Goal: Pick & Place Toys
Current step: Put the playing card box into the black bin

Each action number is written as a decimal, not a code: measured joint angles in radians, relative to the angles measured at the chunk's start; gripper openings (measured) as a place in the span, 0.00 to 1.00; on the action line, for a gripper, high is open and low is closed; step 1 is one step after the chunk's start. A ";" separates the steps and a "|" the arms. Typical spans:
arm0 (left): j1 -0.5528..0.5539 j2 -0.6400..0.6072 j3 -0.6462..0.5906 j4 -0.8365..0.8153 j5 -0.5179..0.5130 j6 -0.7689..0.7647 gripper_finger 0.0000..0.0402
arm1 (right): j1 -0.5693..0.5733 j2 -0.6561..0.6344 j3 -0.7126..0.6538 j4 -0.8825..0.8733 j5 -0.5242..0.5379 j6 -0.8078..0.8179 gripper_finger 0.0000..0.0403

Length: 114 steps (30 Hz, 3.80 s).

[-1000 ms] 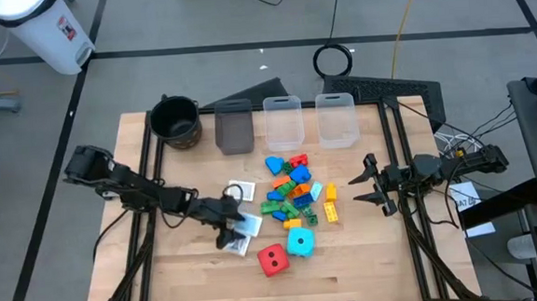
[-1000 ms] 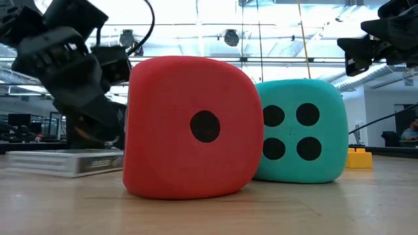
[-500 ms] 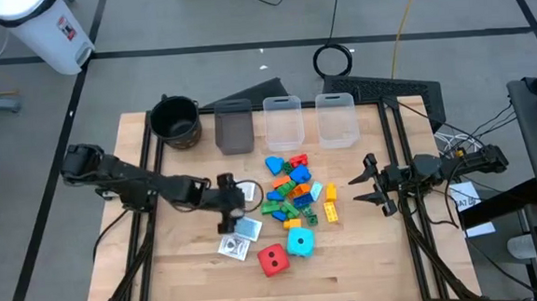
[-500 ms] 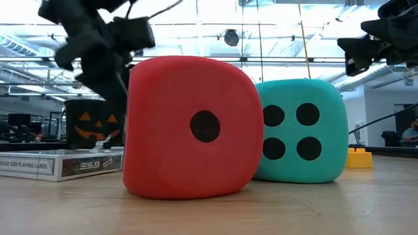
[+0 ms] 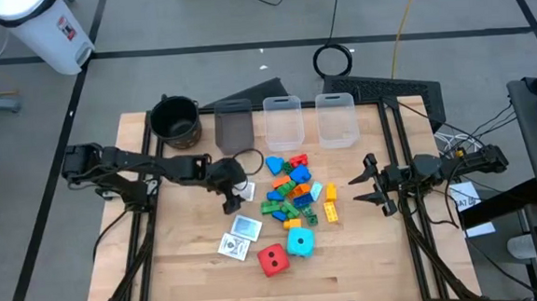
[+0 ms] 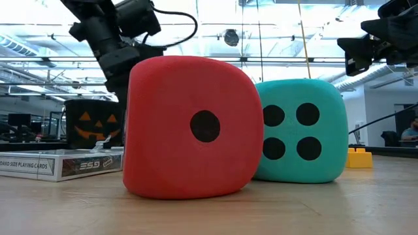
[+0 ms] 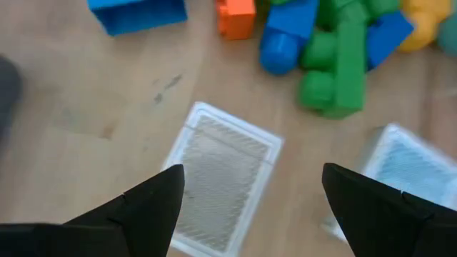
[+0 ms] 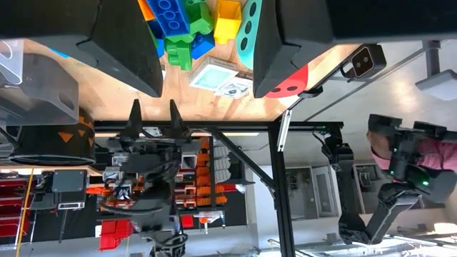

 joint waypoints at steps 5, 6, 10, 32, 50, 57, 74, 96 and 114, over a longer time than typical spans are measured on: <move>0.022 0.000 0.000 -0.001 -0.006 0.039 0.84 | 0.000 0.000 0.000 0.000 0.000 0.000 0.47; 0.019 0.000 0.000 -0.003 -0.006 0.103 0.84 | 0.000 0.000 0.000 0.000 0.000 0.000 0.47; 0.007 0.017 0.000 -0.031 -0.072 0.258 0.84 | 0.000 0.000 0.000 0.000 0.000 0.000 0.46; 0.052 0.191 0.000 -0.015 0.080 0.322 0.84 | 0.000 0.003 0.000 0.001 0.000 0.000 0.47; 0.028 0.193 0.044 0.052 -0.103 0.510 0.72 | 0.000 0.004 0.000 0.008 0.000 0.000 0.47; 0.023 0.190 0.125 0.088 -0.075 0.551 0.71 | 0.000 0.004 0.000 0.007 0.000 0.000 0.47; 0.021 0.331 0.120 0.106 -0.040 0.323 0.71 | 0.000 0.005 0.000 0.007 0.000 0.000 0.47; -0.042 0.093 0.114 -0.181 0.013 -0.189 0.72 | 0.000 0.005 0.000 0.008 0.000 0.000 0.46; -0.099 0.219 0.117 -0.155 -0.071 0.321 0.94 | 0.000 0.005 0.000 0.008 0.000 0.000 0.47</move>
